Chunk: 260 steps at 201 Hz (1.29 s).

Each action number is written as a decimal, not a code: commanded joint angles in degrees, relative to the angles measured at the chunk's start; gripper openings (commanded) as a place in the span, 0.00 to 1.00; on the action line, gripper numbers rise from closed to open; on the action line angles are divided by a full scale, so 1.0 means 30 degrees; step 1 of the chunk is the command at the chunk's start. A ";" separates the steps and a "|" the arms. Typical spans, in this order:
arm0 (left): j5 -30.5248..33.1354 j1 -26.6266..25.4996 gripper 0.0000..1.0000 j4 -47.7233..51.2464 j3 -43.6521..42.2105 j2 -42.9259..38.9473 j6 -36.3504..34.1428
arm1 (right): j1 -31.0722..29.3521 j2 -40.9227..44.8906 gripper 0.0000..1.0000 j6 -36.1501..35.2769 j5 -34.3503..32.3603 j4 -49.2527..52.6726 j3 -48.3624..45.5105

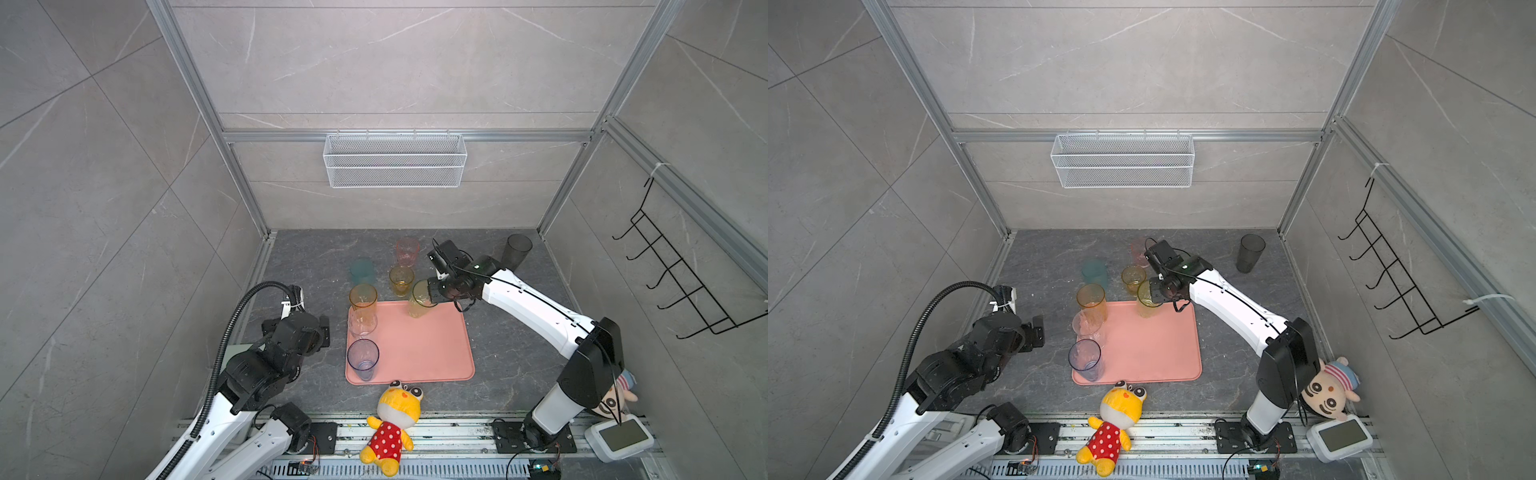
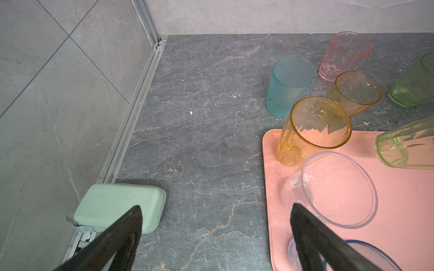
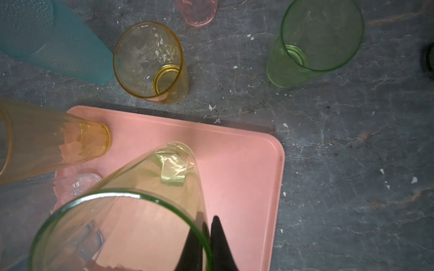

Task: Place the glasses into the tray
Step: 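Lower the green glass onto the tray and open the right gripper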

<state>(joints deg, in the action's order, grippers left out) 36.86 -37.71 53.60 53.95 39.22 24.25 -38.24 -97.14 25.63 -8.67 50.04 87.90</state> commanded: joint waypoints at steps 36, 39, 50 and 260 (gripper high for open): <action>0.0430 0.0026 0.98 -0.0337 0.0003 0.0149 0.0213 | -0.0379 -0.1591 0.00 0.1141 -0.0913 0.1140 0.1825; 0.0428 0.0021 0.98 -0.0340 0.0004 0.0162 0.0219 | -0.0408 -0.1668 0.00 0.1127 -0.0893 0.1133 0.1841; 0.0398 0.0021 0.98 -0.0367 -0.0001 0.0189 0.0212 | -0.0423 -0.1929 0.00 0.1198 -0.0752 0.1132 0.1978; 0.0398 -0.0018 0.98 -0.0254 -0.0007 0.0082 0.0276 | -0.1257 -0.4997 0.08 0.1752 -0.1320 0.2626 0.4519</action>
<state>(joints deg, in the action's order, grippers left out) 37.36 -37.71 53.60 53.95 39.81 24.25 -41.47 -110.93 29.89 -12.43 56.90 99.18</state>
